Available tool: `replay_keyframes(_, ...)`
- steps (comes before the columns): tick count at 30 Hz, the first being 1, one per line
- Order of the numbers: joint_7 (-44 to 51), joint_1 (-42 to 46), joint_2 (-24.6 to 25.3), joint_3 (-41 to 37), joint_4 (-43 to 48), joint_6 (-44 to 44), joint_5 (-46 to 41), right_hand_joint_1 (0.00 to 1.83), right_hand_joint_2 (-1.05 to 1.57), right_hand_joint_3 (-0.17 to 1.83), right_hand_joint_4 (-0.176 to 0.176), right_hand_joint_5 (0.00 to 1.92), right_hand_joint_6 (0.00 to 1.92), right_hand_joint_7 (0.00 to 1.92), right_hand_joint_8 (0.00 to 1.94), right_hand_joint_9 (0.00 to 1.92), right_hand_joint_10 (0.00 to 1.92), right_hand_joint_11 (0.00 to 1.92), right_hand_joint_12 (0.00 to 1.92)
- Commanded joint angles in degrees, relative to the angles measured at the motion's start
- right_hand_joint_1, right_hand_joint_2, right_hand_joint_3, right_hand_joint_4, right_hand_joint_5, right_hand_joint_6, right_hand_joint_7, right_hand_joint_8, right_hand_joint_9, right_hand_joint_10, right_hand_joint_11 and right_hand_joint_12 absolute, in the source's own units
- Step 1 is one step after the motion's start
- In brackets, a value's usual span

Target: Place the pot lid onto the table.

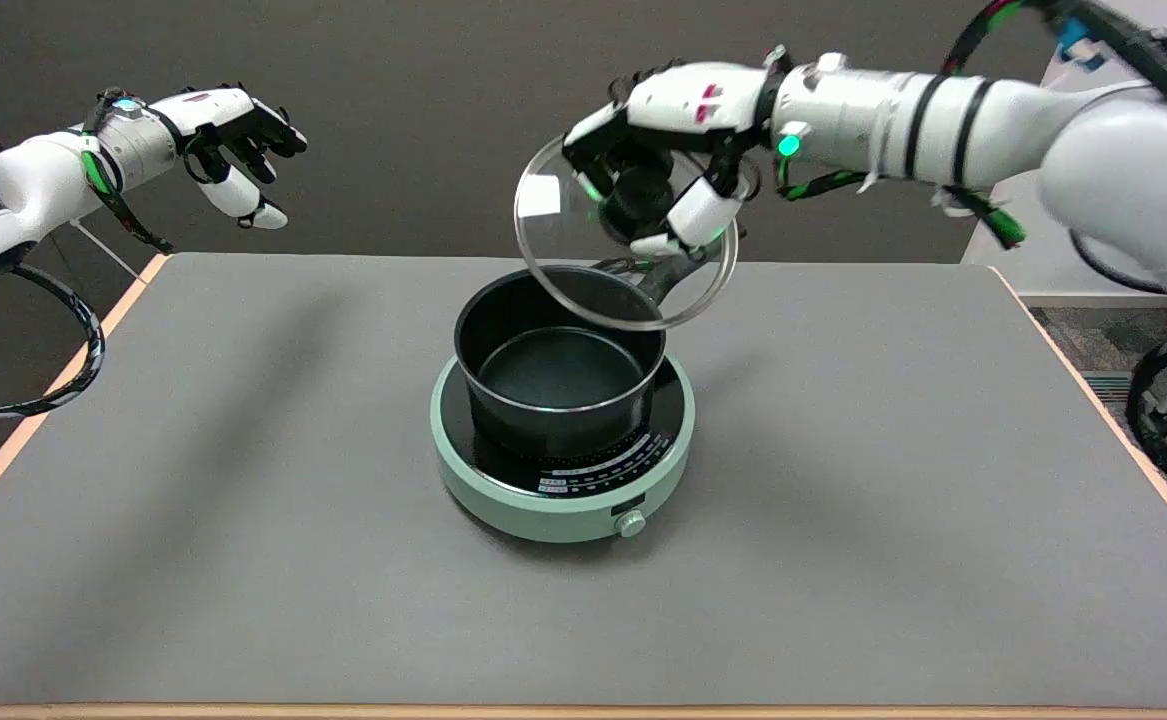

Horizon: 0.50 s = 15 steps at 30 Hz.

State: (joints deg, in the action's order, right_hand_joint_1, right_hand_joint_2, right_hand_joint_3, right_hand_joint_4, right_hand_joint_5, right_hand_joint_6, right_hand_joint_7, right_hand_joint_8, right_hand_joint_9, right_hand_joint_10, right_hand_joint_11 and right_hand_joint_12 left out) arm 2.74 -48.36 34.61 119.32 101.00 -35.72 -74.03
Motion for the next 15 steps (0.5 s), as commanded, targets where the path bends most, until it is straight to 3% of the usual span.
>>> replay_keyframes(1, 4.5, 18.3, -5.7, -28.5, -1.0, -1.2, -27.2, 1.35, 0.76, 0.98, 0.176, 0.49, 1.71, 0.81, 1.65, 0.77, 1.88, 0.63, 1.69)
replay_keyframes(6, 13.0, 27.9, -6.3, -39.1, -5.0, -0.7, -44.9, 1.35, 0.75, 1.01, 0.176, 0.49, 1.72, 0.81, 1.67, 0.77, 1.90, 0.63, 1.72)
replay_keyframes(15, 19.9, 41.3, -6.4, -56.5, -5.7, -1.5, -56.2, 1.35, 0.79, 0.95, 0.176, 0.51, 1.67, 0.79, 1.67, 0.76, 1.92, 0.64, 1.80)
